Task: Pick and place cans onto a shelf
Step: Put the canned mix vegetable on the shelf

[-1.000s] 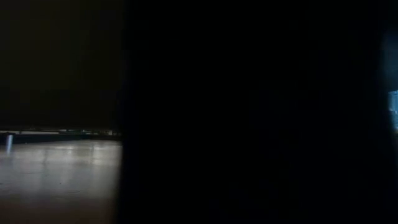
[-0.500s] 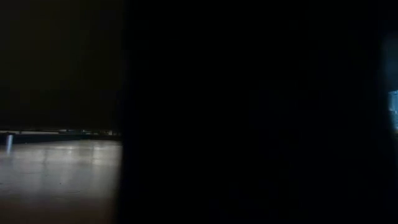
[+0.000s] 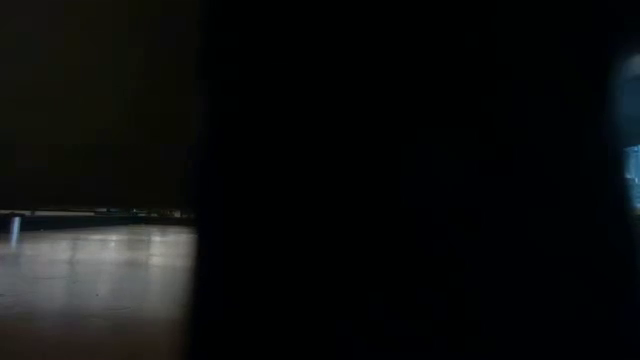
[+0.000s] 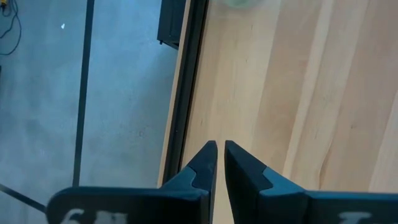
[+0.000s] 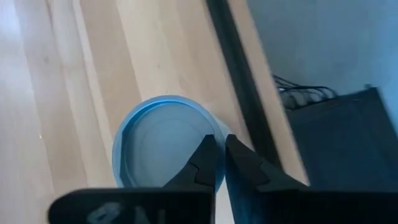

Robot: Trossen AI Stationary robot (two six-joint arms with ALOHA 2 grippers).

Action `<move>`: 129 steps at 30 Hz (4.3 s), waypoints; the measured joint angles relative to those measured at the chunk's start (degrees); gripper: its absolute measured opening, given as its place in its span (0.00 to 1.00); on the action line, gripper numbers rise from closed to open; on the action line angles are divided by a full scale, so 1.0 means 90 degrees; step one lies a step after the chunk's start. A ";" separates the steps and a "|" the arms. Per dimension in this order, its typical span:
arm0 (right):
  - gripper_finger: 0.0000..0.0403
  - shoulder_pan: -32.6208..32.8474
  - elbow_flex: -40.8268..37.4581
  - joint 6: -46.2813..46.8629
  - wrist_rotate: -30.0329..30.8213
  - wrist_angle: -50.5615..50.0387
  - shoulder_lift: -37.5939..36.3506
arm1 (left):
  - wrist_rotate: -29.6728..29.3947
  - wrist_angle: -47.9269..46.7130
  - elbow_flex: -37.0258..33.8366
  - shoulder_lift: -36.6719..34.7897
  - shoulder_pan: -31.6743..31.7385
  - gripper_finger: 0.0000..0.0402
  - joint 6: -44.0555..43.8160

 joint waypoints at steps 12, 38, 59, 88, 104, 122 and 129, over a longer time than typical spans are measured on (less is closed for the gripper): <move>0.04 0.0102 0.0508 -0.0166 0.0525 -0.0914 -0.0748 | 0.0042 -0.0539 0.0000 -0.0210 -0.0098 0.06 -0.0180; 0.04 0.3592 0.0532 0.1215 0.0746 -0.0123 -0.1919 | 0.0104 -0.2484 0.0002 -0.2644 -0.0878 0.06 -0.1483; 0.04 0.5274 0.0265 0.2481 -0.0371 0.1412 -0.1424 | 0.0942 -0.2998 0.0005 -0.3839 -0.1828 0.05 -0.2402; 0.04 0.5071 0.0262 0.1931 -0.1355 0.1778 -0.0665 | 0.0930 -0.2787 0.0005 -0.3935 -0.2030 0.05 -0.3347; 0.04 0.5747 0.0272 0.2088 -0.0455 0.1836 -0.0099 | 0.0933 -0.2763 0.0002 -0.3891 -0.2030 0.05 -0.3511; 0.07 0.6071 0.0272 0.1766 -0.0251 0.2074 0.0291 | 0.0933 -0.2760 0.0002 -0.3891 -0.2028 0.05 -0.3633; 0.18 0.6081 0.0272 0.1695 -0.0210 0.2103 0.0299 | 0.0933 -0.2760 0.0002 -0.3888 -0.2028 0.05 -0.3633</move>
